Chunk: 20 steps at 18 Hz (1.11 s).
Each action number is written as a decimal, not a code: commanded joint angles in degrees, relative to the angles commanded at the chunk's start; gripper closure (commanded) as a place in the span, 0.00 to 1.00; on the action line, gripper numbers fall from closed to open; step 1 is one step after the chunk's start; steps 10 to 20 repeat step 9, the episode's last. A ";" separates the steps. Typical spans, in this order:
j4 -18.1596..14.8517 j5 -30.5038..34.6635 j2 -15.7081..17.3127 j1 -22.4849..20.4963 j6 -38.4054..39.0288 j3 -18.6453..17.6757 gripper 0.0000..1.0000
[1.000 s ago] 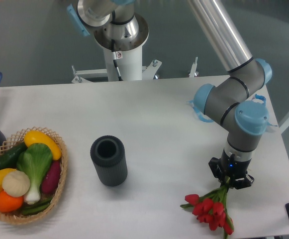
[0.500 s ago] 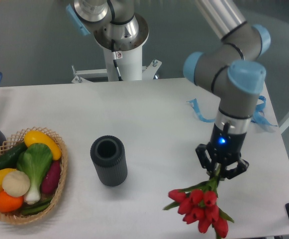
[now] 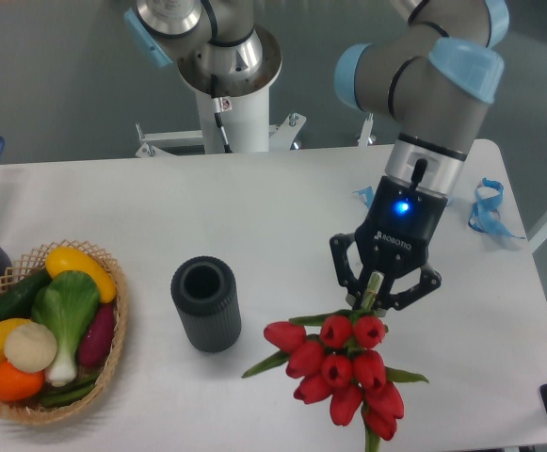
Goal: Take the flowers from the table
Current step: 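Lift the grasped tulip bunch up off the table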
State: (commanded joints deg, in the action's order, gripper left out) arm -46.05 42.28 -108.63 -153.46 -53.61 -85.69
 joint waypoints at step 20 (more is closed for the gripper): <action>0.00 -4.22 1.23 -1.84 0.62 -0.09 0.93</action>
